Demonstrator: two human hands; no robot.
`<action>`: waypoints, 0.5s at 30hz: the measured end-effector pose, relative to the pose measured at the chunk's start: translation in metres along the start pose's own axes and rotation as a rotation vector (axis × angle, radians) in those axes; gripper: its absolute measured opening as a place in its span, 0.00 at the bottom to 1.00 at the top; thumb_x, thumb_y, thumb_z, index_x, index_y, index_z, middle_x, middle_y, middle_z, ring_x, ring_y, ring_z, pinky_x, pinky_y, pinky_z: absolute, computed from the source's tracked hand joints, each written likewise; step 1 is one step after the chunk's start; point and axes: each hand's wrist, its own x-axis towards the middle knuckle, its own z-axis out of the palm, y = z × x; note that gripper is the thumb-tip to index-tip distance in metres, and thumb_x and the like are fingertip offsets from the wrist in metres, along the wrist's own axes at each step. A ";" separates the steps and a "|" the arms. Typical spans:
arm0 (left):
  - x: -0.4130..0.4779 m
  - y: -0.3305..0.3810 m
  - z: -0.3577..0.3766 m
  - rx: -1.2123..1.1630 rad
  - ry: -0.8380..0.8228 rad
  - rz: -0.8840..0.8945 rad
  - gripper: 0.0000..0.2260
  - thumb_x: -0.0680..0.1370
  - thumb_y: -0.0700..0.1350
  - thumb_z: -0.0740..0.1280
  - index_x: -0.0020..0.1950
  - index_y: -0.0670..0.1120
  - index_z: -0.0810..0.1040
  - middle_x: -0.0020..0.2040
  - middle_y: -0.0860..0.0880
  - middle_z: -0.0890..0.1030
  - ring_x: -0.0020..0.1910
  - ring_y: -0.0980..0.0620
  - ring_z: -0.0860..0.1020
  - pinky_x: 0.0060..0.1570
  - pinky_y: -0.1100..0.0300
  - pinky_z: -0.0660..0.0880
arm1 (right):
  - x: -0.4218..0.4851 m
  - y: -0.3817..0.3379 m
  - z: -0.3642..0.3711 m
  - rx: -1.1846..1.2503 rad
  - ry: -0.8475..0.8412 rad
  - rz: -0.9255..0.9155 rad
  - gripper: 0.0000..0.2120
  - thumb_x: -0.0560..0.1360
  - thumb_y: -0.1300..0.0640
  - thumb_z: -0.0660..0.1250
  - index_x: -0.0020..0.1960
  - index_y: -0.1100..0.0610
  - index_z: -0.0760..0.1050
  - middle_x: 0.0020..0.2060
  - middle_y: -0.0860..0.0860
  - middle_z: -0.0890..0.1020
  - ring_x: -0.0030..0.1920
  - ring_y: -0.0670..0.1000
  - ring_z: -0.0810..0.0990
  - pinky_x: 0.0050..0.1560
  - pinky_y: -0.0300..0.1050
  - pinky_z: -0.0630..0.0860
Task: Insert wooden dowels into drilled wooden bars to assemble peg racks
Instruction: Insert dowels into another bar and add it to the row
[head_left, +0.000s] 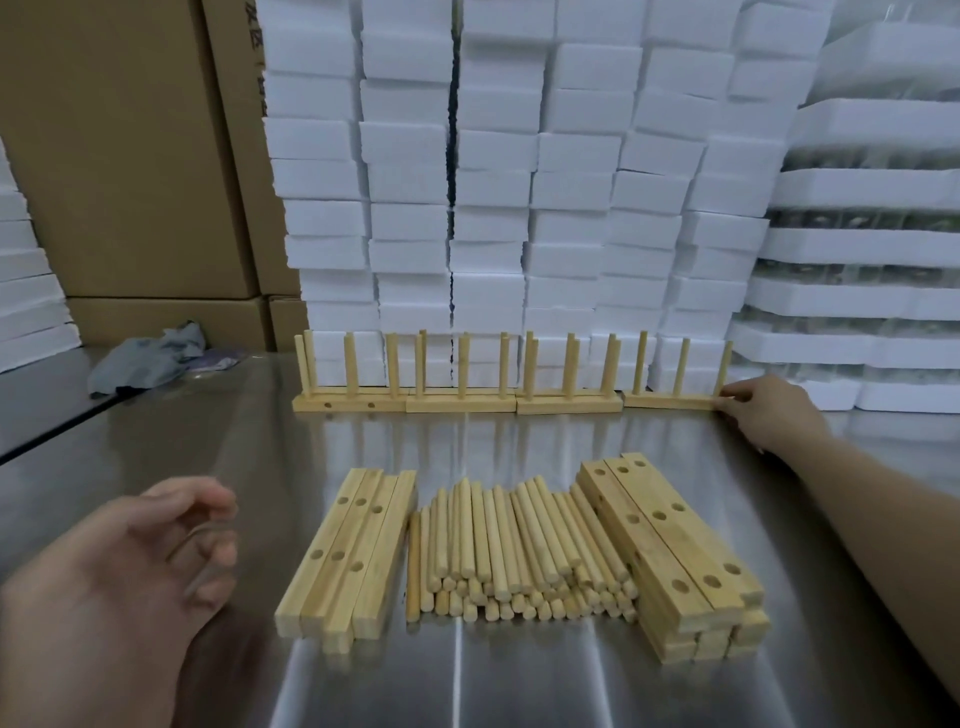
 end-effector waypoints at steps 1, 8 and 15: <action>0.001 0.000 -0.001 -0.003 -0.011 -0.019 0.30 0.86 0.42 0.51 0.29 0.47 0.81 0.28 0.53 0.75 0.19 0.57 0.71 0.34 0.60 0.51 | 0.001 0.000 0.000 -0.002 0.000 -0.004 0.08 0.82 0.47 0.69 0.51 0.47 0.85 0.37 0.51 0.84 0.39 0.59 0.83 0.52 0.56 0.83; -0.002 0.003 0.003 -0.024 -0.029 -0.015 0.24 0.82 0.42 0.56 0.29 0.47 0.82 0.27 0.52 0.75 0.19 0.57 0.71 0.34 0.60 0.51 | 0.000 -0.005 0.004 0.015 0.021 -0.005 0.11 0.82 0.45 0.70 0.61 0.47 0.84 0.53 0.53 0.86 0.49 0.59 0.83 0.56 0.56 0.82; 0.000 -0.006 0.000 0.003 0.035 0.008 0.22 0.85 0.41 0.51 0.37 0.46 0.78 0.30 0.53 0.75 0.20 0.57 0.71 0.34 0.61 0.51 | -0.002 -0.008 0.007 0.031 0.023 -0.013 0.13 0.82 0.48 0.69 0.64 0.50 0.84 0.60 0.54 0.86 0.60 0.61 0.81 0.63 0.58 0.78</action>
